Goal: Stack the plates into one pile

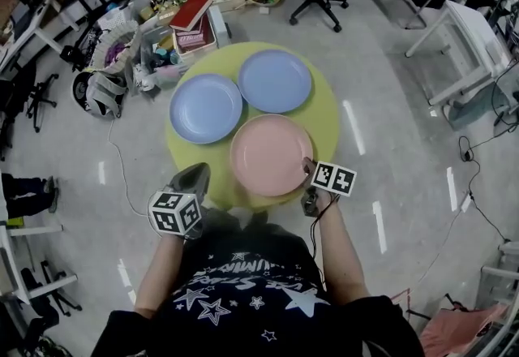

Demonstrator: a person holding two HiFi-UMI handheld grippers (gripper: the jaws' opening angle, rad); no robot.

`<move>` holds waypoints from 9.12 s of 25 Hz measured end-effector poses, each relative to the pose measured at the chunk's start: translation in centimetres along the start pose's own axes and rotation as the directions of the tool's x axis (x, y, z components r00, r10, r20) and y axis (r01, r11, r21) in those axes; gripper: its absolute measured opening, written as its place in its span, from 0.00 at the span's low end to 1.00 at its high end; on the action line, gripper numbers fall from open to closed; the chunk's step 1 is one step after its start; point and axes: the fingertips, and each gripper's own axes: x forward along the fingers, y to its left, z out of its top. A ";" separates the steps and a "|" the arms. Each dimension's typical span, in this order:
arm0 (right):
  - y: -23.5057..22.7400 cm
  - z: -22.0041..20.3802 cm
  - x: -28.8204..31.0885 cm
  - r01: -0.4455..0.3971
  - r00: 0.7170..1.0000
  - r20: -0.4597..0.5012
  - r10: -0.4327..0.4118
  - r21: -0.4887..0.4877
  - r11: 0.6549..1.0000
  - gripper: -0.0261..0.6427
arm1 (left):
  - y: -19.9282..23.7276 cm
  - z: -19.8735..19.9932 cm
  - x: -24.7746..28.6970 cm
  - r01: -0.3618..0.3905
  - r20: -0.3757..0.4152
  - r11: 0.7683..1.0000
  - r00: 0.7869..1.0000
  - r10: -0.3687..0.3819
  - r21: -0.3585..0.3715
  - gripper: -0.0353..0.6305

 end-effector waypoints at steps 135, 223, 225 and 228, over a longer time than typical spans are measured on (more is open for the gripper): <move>20.6 2.2 16.5 -0.091 0.991 -0.094 0.091 0.005 0.996 0.23 | 18.5 5.2 2.5 -0.010 -0.029 0.997 1.000 0.008 -0.081 0.09; 5.7 16.3 8.0 0.093 0.944 0.289 -0.158 0.226 0.970 0.23 | 9.3 7.2 9.4 0.146 -0.094 0.988 0.986 -0.141 0.051 0.09; 5.6 16.0 7.7 0.094 0.946 0.284 -0.158 0.227 0.969 0.24 | 9.0 7.4 9.2 0.145 -0.087 0.988 0.986 -0.140 0.054 0.09; 5.7 15.4 7.0 0.090 0.946 0.285 -0.152 0.220 0.971 0.25 | 8.7 7.5 8.7 0.146 -0.082 0.988 0.987 -0.141 0.060 0.09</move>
